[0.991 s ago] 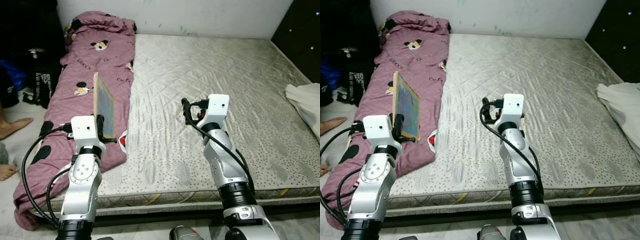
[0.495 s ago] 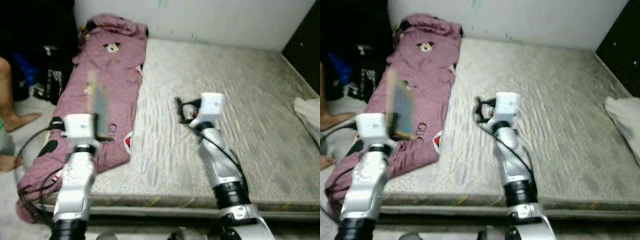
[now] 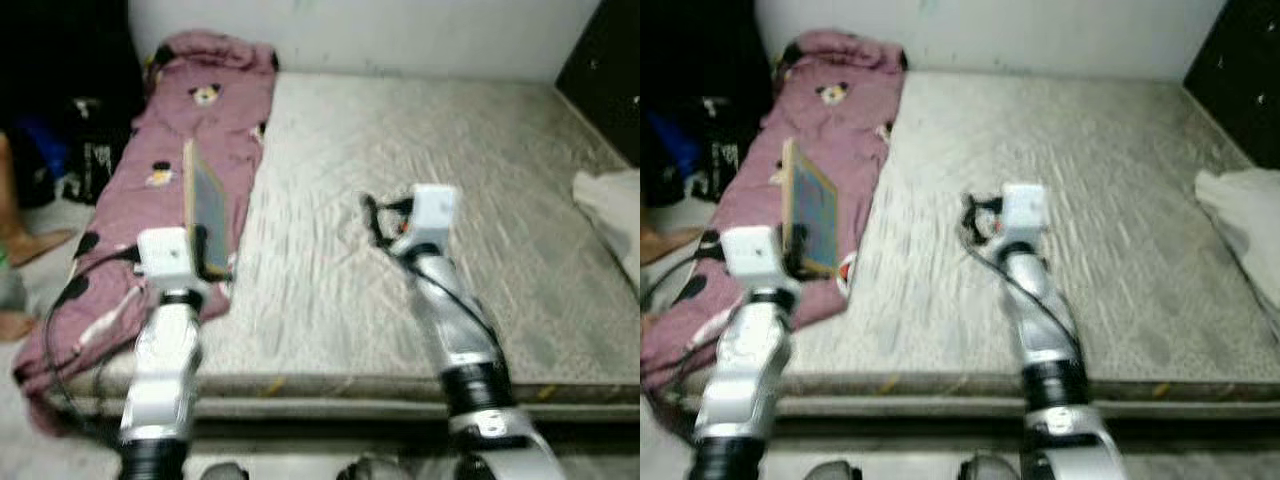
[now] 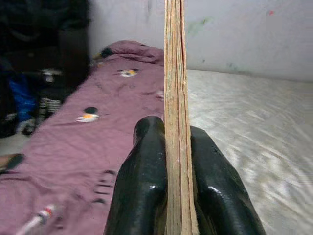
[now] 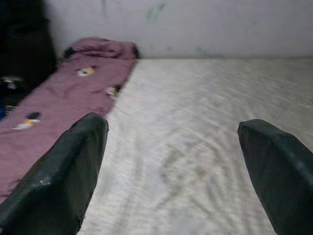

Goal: Clean up the room

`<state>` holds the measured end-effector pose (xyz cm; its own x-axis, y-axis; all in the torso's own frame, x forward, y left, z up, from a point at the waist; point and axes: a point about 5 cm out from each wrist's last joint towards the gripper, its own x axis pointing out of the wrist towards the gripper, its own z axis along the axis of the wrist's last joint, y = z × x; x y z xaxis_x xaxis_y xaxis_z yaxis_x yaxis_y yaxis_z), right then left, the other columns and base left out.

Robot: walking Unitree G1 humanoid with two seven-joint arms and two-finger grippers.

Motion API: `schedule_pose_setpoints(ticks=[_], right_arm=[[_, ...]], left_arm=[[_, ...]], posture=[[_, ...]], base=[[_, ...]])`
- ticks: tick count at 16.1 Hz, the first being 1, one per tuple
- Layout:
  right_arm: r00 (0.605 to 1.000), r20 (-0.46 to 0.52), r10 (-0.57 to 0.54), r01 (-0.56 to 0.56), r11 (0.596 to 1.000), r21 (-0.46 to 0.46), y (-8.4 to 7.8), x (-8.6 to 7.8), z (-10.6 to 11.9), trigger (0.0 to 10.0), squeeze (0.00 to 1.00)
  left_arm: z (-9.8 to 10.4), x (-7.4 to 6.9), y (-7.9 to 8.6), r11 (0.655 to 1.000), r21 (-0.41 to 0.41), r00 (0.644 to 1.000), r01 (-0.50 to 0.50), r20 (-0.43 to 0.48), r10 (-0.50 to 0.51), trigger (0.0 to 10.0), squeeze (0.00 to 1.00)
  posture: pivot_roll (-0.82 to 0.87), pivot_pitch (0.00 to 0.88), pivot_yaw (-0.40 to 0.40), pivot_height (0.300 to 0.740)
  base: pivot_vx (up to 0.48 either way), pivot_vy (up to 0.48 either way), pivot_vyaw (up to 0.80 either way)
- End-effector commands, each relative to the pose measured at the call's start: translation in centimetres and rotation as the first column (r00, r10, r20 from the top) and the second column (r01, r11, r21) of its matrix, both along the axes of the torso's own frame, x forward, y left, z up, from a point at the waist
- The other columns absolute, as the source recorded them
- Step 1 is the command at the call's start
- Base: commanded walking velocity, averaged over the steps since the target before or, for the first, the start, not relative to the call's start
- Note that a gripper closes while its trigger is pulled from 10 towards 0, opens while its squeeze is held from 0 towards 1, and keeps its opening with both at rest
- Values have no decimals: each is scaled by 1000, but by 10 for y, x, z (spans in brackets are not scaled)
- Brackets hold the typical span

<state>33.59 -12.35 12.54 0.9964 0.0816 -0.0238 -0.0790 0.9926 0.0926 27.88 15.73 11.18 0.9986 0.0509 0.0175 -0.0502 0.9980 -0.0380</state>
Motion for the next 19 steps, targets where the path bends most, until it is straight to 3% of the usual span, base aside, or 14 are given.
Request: schedule_pose_setpoints(ticks=[1, 8, 14, 19], right_arm=[[1000, 17, 12, -12, 1000, 8, 7, 1, 5, 10000, 0], [1000, 15, 10, -10, 1000, 10, 6, 2, 5, 10000, 0], [1000, -2, 8, -8, 1000, 13, 7, 4, 4, 10000, 0], [1000, 9, 11, -11, 1000, 4, 7, 3, 5, 10000, 0]], left_arm=[[8, 2, 4, 1000, 16, 999, -15, 37, 14, 10000, 0], [7, 1, 4, 1000, 9, 999, -19, 33, 19, 10000, 0], [7, 1, 4, 1000, 6, 999, -22, 38, 21, 10000, 0], [9, 2, 2, 1000, 11, 999, 1, 42, -2, 10000, 0]], posture=[[-66, 0, -25, 740], [-63, 0, -34, 740], [-64, 0, -38, 740], [-68, 0, -34, 740]], base=[[0, 0, 0], [0, 0, 0], [0, 0, -800], [0, 0, 0]])
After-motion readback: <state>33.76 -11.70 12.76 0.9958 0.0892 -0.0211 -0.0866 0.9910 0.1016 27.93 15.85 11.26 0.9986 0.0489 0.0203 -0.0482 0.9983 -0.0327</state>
